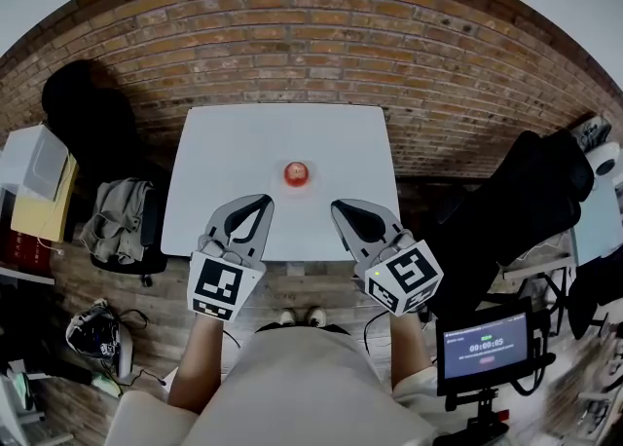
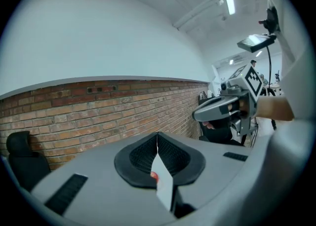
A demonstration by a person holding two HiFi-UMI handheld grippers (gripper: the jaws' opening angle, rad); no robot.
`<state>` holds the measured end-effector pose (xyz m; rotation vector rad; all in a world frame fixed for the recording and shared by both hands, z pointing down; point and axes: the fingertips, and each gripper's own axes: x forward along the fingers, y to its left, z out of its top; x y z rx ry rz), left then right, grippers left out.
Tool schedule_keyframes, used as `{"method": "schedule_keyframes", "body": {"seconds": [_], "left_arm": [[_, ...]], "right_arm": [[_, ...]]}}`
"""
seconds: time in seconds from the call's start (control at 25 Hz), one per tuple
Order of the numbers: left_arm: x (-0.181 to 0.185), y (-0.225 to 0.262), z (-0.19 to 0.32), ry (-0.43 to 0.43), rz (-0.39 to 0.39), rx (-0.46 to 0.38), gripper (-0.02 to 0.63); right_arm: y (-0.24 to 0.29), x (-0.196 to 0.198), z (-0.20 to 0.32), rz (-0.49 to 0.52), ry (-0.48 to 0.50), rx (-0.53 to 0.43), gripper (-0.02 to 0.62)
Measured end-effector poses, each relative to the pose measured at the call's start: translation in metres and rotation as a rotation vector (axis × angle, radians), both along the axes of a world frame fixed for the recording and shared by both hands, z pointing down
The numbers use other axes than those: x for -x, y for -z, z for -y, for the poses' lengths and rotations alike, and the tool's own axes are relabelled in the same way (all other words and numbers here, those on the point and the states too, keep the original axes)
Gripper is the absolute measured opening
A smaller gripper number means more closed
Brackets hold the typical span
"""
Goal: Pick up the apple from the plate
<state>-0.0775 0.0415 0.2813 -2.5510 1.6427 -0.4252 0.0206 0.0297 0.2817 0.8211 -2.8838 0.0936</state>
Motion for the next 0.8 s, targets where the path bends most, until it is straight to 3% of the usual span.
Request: {"method": "schedule_keyframes", "body": {"seconds": [0.28,0.8], "left_arm": [[-0.034,-0.006,0.011,0.016,0.015,0.018,0.006],[-0.047,-0.021,0.015,0.009,0.058,0.022,0.008]], "right_arm": [[-0.014,-0.024,0.014,-0.027,0.045,0.041,0.002],[-0.036,-0.033,0.022,-0.042,0.054,0.088,0.002]]}}
